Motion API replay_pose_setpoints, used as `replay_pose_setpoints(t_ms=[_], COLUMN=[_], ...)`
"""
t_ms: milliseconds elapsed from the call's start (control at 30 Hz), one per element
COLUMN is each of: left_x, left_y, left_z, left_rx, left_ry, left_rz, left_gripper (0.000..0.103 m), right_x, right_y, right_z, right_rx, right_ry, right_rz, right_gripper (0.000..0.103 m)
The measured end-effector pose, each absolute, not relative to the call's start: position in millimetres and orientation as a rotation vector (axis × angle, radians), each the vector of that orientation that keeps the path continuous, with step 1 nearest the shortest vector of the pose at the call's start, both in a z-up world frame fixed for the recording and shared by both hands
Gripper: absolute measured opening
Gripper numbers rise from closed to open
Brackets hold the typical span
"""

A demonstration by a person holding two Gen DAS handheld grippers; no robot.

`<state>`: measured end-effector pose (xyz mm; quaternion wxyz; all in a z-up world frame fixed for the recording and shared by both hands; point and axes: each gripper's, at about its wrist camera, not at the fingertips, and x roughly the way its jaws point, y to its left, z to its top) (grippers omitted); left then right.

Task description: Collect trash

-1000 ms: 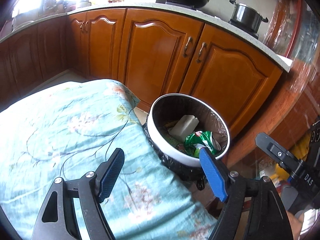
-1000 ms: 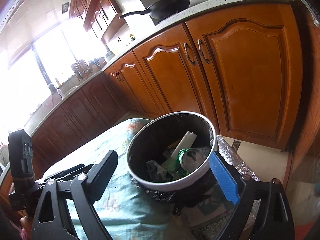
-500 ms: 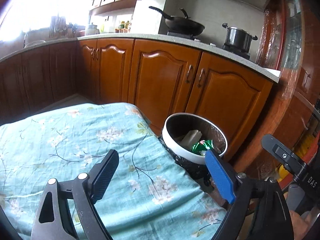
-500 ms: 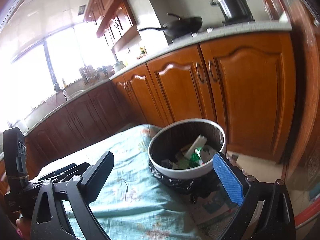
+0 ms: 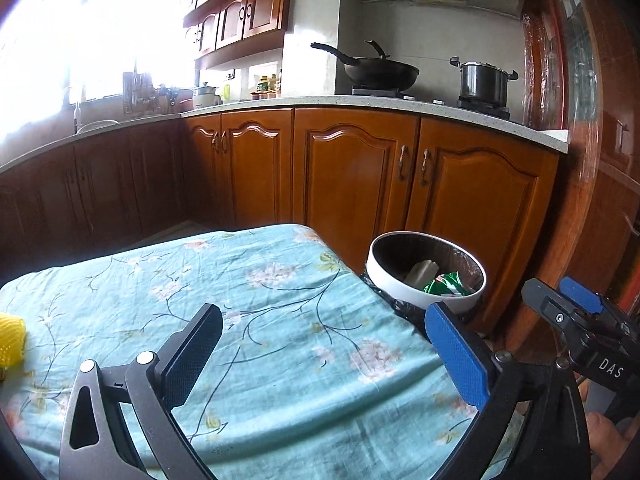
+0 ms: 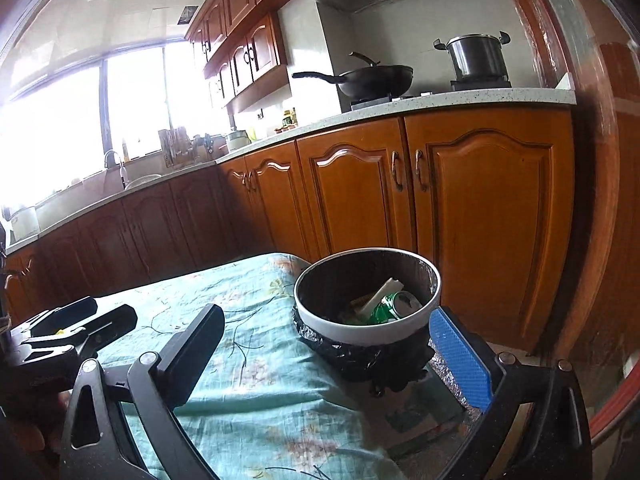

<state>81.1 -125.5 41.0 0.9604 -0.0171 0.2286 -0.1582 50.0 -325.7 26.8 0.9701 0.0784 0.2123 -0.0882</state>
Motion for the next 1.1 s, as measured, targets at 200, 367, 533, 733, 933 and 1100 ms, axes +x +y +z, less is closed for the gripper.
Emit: replay_pose_setpoints(t_ms=[200, 367, 533, 733, 933, 1100], left_x=[84, 84, 84, 87, 86, 88], left_y=[-117, -118, -116, -112, -112, -110], left_z=[40, 40, 39, 36, 35, 33], left_rx=[-0.032, -0.011, -0.004, -0.004, 0.002, -0.002], left_ry=[0.472, 0.464, 0.45, 0.453, 0.436, 0.436], left_rz=[-0.31, -0.295, -0.291, -0.298, -0.297, -0.301], left_gripper=[0.102, 0.102, 0.102, 0.102, 0.102, 0.102], right_x=[49, 48, 49, 48, 47, 46], right_y=[-324, -323, -321, -320, -319, -319], right_z=[22, 21, 22, 23, 25, 26], right_rx=[0.157, 0.159, 0.156, 0.15, 0.151, 0.15], right_ry=[0.434, 0.435, 0.433, 0.43, 0.423, 0.41], right_rz=[-0.173, -0.164, -0.158, -0.152, -0.147, -0.14], right_gripper=[0.103, 0.103, 0.103, 0.103, 0.103, 0.103])
